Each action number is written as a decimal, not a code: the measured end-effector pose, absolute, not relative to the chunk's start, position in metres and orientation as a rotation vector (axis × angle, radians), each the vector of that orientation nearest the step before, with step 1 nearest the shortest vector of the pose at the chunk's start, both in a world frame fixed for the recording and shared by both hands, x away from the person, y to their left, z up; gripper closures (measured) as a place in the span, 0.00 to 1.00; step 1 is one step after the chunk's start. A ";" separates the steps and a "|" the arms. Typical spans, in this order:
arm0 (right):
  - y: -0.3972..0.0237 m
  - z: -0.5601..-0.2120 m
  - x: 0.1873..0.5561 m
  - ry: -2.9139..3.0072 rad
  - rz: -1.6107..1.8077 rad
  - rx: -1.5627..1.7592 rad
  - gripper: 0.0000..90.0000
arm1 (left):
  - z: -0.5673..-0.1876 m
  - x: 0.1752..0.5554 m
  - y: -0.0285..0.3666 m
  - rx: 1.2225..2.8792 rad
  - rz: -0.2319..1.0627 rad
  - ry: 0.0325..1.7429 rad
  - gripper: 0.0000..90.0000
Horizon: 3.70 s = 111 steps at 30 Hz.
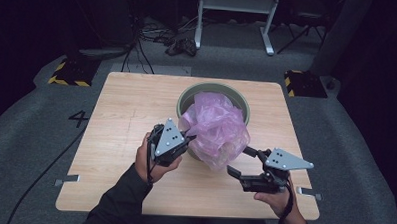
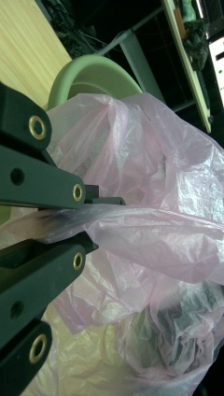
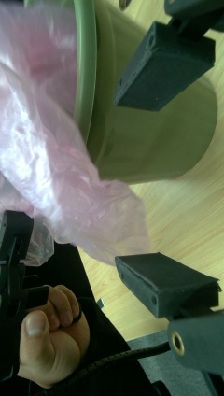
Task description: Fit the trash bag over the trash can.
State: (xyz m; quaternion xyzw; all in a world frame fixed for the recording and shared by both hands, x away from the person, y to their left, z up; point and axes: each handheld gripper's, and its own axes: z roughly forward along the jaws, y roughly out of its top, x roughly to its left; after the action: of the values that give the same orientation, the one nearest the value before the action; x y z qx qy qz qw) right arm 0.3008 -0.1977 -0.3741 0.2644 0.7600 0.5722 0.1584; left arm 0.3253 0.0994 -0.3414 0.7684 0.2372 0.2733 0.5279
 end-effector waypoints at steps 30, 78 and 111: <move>-0.251 -0.359 0.347 2.259 1.508 0.893 0.99 | -0.312 0.385 0.167 1.877 0.749 0.742 0.98; -0.237 -0.320 0.328 2.082 1.398 0.640 0.24 | -0.344 0.288 0.129 1.807 0.466 0.497 0.30; -0.208 -0.307 0.384 2.094 1.211 0.718 1.00 | -0.374 0.347 0.146 1.788 0.541 0.706 1.00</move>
State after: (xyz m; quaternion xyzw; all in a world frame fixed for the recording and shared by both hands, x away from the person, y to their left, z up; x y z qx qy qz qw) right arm 0.3839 -0.2078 -0.3075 0.2709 0.7905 0.4573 0.3044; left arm 0.3471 0.1458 -0.3739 0.7527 0.2970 0.2278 0.5416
